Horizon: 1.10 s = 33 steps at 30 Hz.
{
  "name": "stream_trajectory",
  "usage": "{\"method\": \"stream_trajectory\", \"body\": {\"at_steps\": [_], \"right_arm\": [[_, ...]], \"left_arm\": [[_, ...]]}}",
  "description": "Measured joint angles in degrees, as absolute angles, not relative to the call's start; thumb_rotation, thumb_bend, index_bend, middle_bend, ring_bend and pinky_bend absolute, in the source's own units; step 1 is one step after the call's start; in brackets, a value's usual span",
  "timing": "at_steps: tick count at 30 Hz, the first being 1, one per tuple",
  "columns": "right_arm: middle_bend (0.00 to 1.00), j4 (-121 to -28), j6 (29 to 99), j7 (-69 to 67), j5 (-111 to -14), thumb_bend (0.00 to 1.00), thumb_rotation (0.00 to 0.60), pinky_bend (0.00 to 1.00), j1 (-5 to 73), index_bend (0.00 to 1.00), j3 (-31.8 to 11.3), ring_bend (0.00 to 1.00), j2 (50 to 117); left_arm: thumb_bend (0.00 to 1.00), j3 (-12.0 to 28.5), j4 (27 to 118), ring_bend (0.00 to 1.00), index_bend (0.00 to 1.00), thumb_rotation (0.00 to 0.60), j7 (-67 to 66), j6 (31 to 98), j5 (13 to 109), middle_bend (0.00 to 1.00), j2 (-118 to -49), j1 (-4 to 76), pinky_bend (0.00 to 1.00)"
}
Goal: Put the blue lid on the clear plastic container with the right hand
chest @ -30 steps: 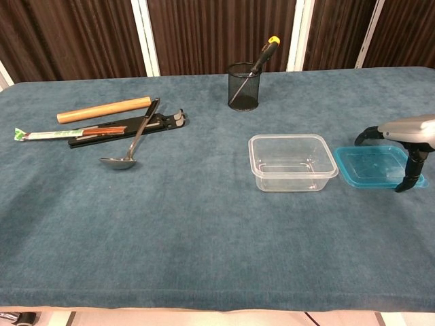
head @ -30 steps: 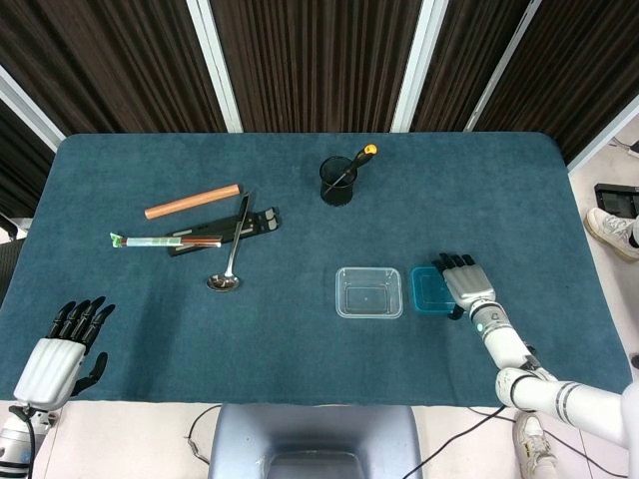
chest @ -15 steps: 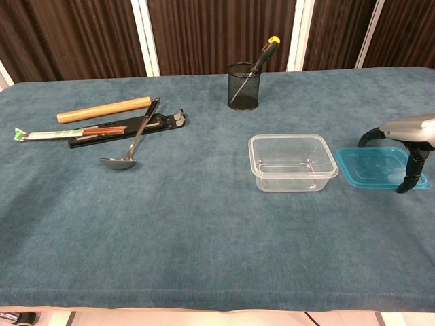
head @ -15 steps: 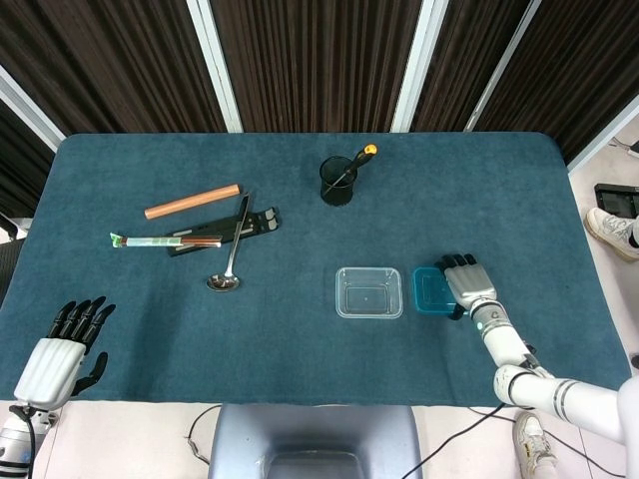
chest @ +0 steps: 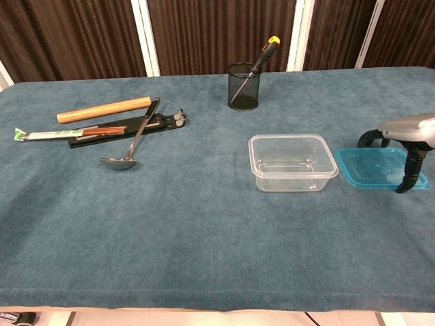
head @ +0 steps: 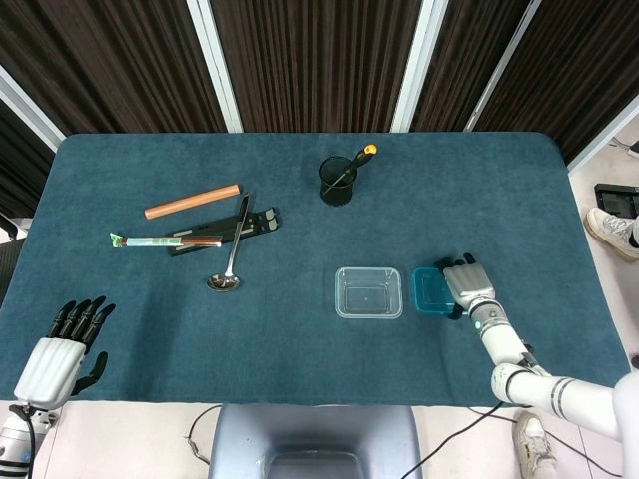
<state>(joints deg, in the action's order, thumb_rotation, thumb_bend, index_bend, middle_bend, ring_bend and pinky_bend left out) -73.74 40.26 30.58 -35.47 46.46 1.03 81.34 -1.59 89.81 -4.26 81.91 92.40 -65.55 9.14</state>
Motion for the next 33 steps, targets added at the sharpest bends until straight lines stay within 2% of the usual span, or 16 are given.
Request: {"method": "stream_trajectory", "body": {"at_steps": [5,12,28,33], "right_arm": [[0.42,-74.0,40.5,30.6,-35.4,0.18,0.600,0.16,46.6,0.58,1.2,0.40,81.3],[0.50,-74.2,41.2,29.3,-37.2,0.21,0.600,0.23,46.3,0.68,0.8,0.49,81.2],[0.55,-75.2,43.2,24.2,-44.0,0.21,0.600,0.28,44.4,0.75,-1.0,0.55,79.8],[0.56,-78.0,44.4,20.7,-47.4,0.21,0.600,0.29,43.3,0.76,-2.2,0.56,77.3]], "left_arm": [[0.50,-1.6,89.8,0.00,0.00,0.600,-4.2,81.9,92.4,0.00,-65.5,9.2,0.04],[0.50,-1.6,89.8,0.00,0.00,0.600,-4.1,81.8,92.4,0.00,-65.5,9.2,0.04],[0.50,-1.5,89.7,0.00,0.00,0.600,-4.1,81.5,92.3,0.00,-65.6,9.4,0.04],[0.49,-1.5,89.7,0.00,0.00,0.600,-4.1,81.4,92.2,0.00,-65.6,9.5,0.04]]}}
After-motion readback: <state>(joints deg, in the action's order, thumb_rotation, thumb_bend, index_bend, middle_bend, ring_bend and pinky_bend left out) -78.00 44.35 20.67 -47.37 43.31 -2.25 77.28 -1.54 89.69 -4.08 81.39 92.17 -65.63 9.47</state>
